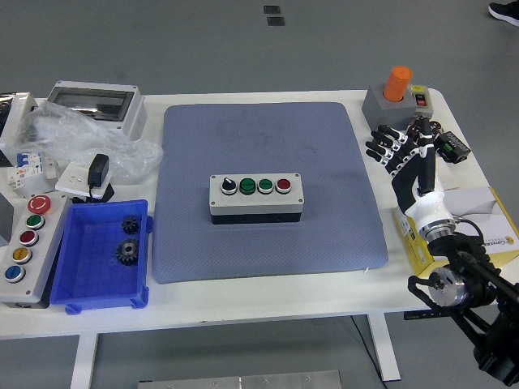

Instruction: Pick up the button,place it on the desk,press the button,press the button

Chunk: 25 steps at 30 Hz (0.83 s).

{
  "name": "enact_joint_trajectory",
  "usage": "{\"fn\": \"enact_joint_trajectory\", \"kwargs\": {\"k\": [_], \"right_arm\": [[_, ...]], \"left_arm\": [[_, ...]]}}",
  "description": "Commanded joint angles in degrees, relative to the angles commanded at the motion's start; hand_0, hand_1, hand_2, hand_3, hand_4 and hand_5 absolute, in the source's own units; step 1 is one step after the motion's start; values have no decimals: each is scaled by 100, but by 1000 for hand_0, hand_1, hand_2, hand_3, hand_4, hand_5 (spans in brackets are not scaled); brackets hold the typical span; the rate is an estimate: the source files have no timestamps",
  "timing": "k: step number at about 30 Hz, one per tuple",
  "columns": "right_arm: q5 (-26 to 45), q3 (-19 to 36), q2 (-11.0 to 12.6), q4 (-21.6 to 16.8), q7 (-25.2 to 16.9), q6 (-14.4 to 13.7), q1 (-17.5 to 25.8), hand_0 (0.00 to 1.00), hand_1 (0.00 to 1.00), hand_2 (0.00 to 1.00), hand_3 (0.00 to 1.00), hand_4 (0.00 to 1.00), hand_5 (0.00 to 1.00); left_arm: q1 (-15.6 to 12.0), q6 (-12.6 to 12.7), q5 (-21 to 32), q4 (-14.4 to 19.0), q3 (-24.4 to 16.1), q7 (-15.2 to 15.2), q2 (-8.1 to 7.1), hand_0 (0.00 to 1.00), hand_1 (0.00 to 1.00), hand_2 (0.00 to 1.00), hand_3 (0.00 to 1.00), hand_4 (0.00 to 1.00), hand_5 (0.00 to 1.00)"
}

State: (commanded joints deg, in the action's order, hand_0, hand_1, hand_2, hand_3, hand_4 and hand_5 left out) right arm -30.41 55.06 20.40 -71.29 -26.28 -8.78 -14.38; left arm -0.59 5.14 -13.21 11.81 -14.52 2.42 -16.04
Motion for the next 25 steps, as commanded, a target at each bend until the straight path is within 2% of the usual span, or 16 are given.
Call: {"fn": "enact_joint_trajectory", "kwargs": {"k": [1,2,25], "right_arm": [[-5,-2,-4,-8,2,-2,0,650,570,591,628,998,998],[-11,-3,-8,-16,4,-4,-1,621,520,561,591,976,998],[-25,93,22,-121,-44,9,-9,590,495,548,588,961,998]], "left_arm": [[1,0,0,0,-3,1,1,609,646,604,614,604,398],[1,-1,-5,0,-7,1,2,608,645,604,615,613,396],[-7,3,23,-2,6,1,5,609,646,606,618,644,414]]}}
